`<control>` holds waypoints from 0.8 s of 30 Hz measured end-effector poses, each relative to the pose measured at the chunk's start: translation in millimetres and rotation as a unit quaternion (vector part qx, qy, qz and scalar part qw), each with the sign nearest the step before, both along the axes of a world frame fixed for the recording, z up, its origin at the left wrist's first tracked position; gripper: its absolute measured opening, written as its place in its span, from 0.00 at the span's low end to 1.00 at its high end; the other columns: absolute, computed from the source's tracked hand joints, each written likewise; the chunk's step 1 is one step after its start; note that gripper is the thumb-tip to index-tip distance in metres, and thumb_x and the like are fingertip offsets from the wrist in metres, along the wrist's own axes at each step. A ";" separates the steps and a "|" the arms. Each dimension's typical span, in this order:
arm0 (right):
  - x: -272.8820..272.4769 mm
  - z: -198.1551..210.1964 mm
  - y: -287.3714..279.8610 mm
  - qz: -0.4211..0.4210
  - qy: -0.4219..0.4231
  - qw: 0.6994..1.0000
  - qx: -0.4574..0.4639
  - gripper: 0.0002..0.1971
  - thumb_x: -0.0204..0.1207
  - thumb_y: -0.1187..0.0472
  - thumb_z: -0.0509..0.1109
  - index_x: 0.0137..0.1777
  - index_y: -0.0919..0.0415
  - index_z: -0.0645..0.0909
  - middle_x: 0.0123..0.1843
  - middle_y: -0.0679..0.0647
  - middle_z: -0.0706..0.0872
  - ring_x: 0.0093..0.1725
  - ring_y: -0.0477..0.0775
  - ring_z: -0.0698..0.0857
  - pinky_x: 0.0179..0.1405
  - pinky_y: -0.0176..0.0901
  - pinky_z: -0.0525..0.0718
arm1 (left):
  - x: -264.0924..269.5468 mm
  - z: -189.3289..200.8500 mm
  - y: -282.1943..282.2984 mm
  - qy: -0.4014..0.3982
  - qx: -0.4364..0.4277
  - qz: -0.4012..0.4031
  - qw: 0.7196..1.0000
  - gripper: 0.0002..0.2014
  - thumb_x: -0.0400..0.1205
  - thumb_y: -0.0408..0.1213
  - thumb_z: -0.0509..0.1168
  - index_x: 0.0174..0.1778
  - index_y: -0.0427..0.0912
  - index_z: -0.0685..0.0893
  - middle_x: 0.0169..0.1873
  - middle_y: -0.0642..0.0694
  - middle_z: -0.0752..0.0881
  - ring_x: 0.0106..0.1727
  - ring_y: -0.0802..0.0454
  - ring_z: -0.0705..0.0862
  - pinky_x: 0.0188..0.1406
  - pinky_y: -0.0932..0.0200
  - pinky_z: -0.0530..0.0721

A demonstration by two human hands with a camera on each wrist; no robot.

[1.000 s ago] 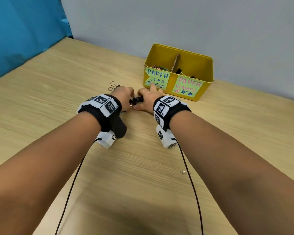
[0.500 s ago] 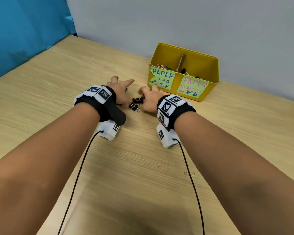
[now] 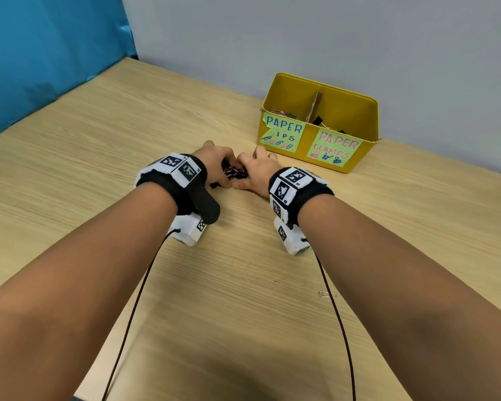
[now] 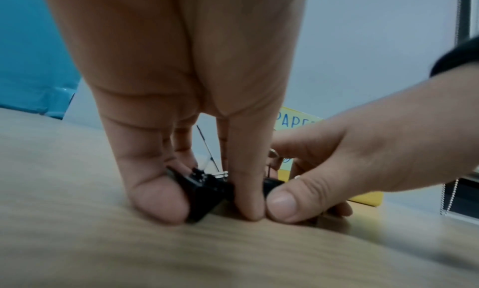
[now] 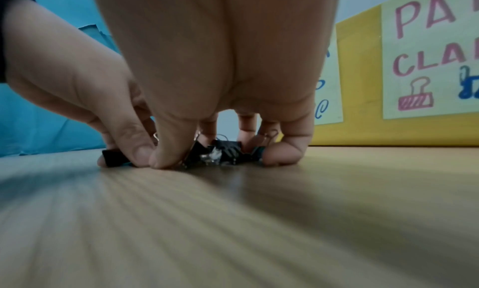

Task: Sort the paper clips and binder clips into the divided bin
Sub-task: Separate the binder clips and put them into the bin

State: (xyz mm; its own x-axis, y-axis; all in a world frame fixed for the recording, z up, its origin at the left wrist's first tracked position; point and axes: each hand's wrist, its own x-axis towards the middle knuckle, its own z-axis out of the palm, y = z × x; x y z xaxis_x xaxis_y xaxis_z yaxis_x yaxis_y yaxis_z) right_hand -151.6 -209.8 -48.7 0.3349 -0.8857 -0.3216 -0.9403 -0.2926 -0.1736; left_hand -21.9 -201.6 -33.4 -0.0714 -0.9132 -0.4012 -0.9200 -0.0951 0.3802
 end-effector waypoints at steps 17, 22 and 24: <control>-43.0 19.9 14.8 0.037 -0.017 0.999 0.023 0.18 0.71 0.59 0.74 0.61 0.55 0.82 0.63 0.57 0.79 0.63 0.58 0.78 0.59 0.42 0.75 | 0.1 -4.0 12.0 -0.006 -0.057 0.002 0.998 0.18 0.76 0.30 0.70 0.62 0.39 0.83 0.66 0.36 0.74 0.58 0.40 0.80 0.57 0.54 0.79; -60.1 19.9 19.4 -0.010 -0.049 0.998 0.040 0.14 0.68 0.64 0.76 0.54 0.53 0.85 0.50 0.51 0.79 0.51 0.52 0.79 0.42 0.35 0.76 | -3.1 3.3 12.3 0.015 -0.008 -0.016 1.000 0.15 0.74 0.27 0.71 0.58 0.37 0.85 0.51 0.40 0.84 0.45 0.43 0.83 0.33 0.62 0.79; -68.1 17.8 20.6 -0.059 -0.109 0.990 0.066 0.13 0.66 0.68 0.76 0.46 0.50 0.84 0.50 0.52 0.82 0.46 0.53 0.82 0.31 0.35 0.83 | -0.8 1.4 11.3 0.044 0.004 -0.005 0.999 0.12 0.73 0.25 0.72 0.52 0.39 0.86 0.44 0.42 0.83 0.33 0.49 0.81 0.27 0.65 0.81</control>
State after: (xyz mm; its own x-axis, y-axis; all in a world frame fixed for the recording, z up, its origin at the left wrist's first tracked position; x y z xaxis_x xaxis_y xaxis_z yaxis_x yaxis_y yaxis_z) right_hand -219.7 -189.1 -30.9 0.3064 -0.8780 -0.3677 -0.9024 -0.1450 -0.4058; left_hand -22.7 -190.3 -31.9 -0.1166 -0.9089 -0.4003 -0.8840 -0.0887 0.4590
